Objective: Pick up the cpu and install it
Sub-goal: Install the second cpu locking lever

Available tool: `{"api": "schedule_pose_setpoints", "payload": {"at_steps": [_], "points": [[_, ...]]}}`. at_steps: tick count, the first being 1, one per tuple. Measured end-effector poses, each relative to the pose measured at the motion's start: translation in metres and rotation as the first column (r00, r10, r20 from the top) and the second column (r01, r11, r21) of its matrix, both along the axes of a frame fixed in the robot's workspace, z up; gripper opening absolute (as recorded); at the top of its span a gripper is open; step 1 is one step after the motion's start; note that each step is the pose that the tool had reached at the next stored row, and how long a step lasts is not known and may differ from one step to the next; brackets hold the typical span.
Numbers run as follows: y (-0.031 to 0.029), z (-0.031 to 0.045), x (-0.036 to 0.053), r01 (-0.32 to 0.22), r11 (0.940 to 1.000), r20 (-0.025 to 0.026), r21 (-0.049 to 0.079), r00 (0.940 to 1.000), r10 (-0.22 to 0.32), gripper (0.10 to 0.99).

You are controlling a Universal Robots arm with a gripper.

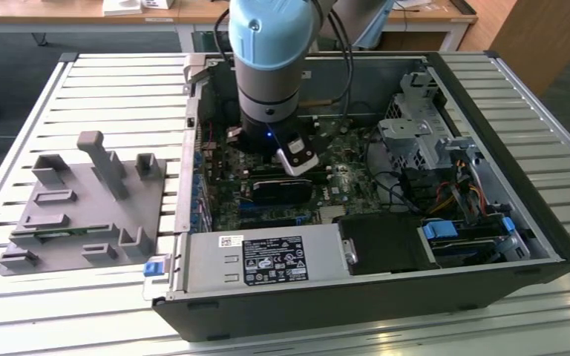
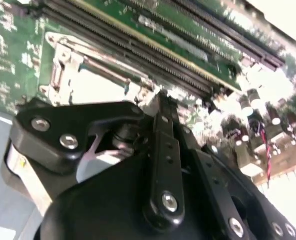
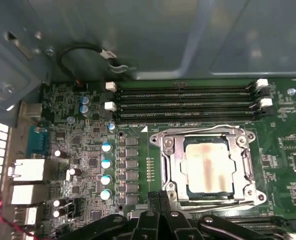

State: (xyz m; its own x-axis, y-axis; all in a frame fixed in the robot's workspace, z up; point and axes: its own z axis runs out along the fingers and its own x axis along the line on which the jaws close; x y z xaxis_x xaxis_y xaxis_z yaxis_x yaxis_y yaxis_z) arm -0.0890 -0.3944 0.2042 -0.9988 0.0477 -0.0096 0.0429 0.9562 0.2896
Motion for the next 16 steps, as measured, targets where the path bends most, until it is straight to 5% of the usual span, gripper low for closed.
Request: {"api": "schedule_pose_setpoints", "payload": {"at_steps": [10,16], "points": [[0.0,0.0306,0.0,0.0,1.0,0.0,0.0,1.0,0.0,0.106],[0.0,0.0336,0.0,0.0,1.0,0.0001,0.0,1.0,0.0,0.106]]}}
